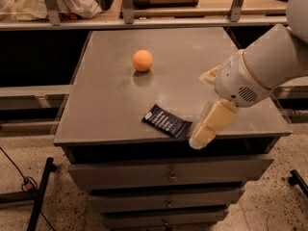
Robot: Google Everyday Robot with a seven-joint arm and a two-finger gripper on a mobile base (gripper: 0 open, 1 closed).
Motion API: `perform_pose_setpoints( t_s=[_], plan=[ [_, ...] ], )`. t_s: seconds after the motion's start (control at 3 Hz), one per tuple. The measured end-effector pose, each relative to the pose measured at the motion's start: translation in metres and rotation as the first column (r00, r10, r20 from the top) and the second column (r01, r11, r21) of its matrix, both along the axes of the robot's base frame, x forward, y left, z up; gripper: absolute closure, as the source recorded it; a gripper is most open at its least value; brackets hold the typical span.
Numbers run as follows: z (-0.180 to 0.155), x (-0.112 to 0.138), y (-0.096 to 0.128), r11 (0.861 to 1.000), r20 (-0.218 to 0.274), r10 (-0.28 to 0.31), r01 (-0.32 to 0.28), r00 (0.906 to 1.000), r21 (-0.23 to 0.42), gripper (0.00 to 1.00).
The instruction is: Move rxbar blueberry near orange
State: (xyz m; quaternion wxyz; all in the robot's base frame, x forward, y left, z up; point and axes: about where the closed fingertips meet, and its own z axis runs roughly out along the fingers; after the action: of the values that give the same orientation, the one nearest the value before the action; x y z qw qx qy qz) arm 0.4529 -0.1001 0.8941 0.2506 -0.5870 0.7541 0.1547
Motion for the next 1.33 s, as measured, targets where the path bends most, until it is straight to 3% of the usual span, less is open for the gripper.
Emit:
perform_pose_setpoints(
  t_s=[0.67,1.33],
  plan=[
    [-0.022,0.016,0.016,0.989,-0.019,-0.039,0.042,0.9991,0.138,0.0],
    [-0.051,0.032,0.028,0.987,-0.007,-0.095,0.095,0.9954,0.129,0.0]
  ],
)
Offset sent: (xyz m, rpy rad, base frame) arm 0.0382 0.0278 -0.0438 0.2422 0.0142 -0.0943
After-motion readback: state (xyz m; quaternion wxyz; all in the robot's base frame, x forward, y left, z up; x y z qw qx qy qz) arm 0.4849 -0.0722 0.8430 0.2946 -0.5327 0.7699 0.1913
